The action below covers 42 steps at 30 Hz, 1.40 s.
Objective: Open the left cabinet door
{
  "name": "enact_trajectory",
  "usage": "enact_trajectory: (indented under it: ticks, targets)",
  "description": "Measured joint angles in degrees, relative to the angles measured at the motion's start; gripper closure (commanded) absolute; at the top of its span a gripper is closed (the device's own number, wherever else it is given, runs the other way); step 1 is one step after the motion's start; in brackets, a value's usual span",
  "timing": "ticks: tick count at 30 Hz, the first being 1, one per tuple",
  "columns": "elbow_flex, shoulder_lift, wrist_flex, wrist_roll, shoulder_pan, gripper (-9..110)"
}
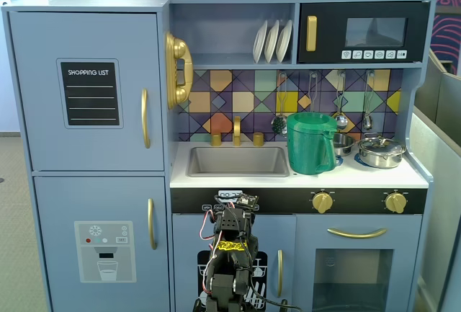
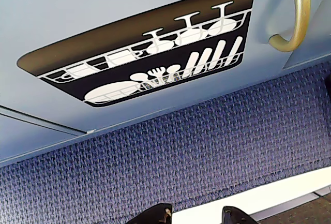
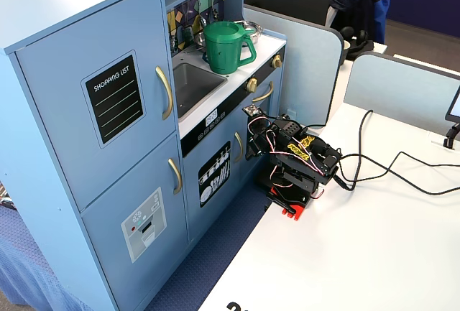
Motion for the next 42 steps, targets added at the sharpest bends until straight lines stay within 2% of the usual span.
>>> enact_trajectory:
  ticks: [7, 13, 26, 35, 42]
  targets:
    - [0.0, 0.0, 0.1, -1.6, 0.9, 98]
    - [0.0, 0.0, 0.5, -4.2, 2.0, 101]
    - [-0.2, -0.3, -2.3, -5.0, 0.0, 95]
    - [-12.0, -0.3, -3.3, -1.6, -5.2, 95]
    - [-21.5, -0.3, -12.7, -7.8, -5.6, 95]
